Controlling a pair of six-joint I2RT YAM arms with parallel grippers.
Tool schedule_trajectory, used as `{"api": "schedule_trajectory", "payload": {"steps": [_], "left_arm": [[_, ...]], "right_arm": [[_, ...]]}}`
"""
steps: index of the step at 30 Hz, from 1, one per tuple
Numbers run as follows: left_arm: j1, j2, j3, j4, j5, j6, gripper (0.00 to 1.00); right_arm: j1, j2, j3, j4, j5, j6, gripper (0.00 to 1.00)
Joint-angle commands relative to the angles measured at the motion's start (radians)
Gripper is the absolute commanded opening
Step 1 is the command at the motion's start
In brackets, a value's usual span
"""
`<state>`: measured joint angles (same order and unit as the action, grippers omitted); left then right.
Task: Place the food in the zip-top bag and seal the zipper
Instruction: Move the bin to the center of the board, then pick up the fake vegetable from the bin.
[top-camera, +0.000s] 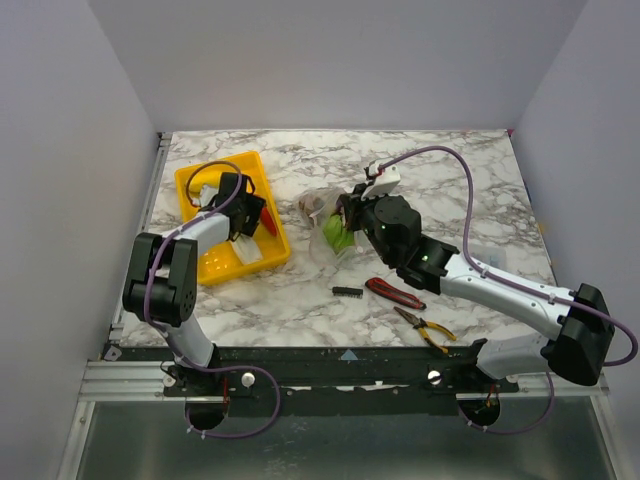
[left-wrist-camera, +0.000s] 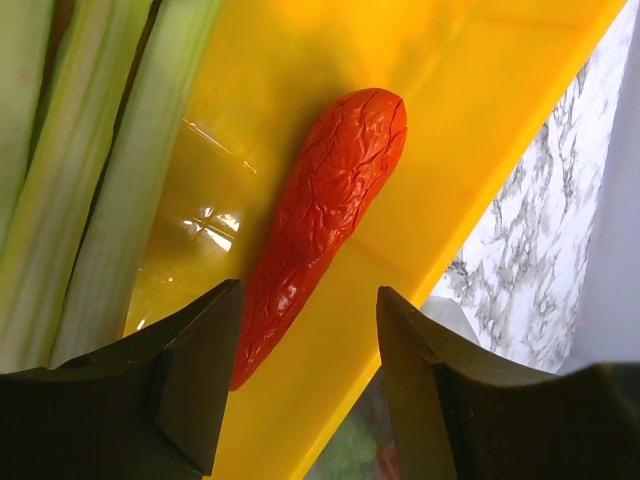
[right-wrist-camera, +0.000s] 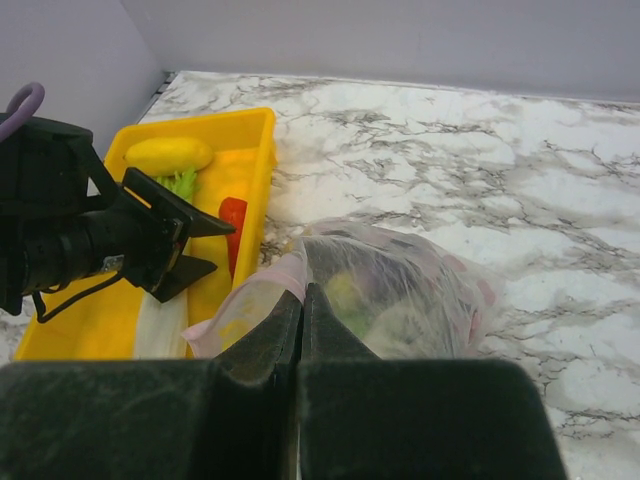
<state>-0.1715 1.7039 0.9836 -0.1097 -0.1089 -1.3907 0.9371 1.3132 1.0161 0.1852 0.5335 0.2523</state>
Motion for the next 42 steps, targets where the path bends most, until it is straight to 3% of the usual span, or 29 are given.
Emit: {"api": "schedule_trajectory", "payload": {"steps": [1,11,20,32,42], "left_arm": [[-0.022,-0.016,-0.002,-0.025,-0.034,-0.020,0.57],[-0.108,-0.049,-0.055,-0.046,0.041,-0.088,0.58],[-0.192,-0.137,-0.146,-0.009,0.009,-0.143,0.57],[-0.169,-0.006,0.023,-0.167,-0.182,-0.220,0.46],[-0.133,0.197,0.305,-0.364,-0.211,0.040,0.60]], "right_arm": [[0.006,0.010,0.026,0.029,0.019,-0.011,0.00],[0.007,0.008,0.018,0.038,0.027,-0.012,0.00],[0.007,-0.017,-0.006,0.035,0.027,0.002,0.00],[0.007,-0.046,-0.002,0.019,0.027,0.006,0.00],[0.006,-0.050,0.002,0.011,0.039,-0.009,0.00]]}}
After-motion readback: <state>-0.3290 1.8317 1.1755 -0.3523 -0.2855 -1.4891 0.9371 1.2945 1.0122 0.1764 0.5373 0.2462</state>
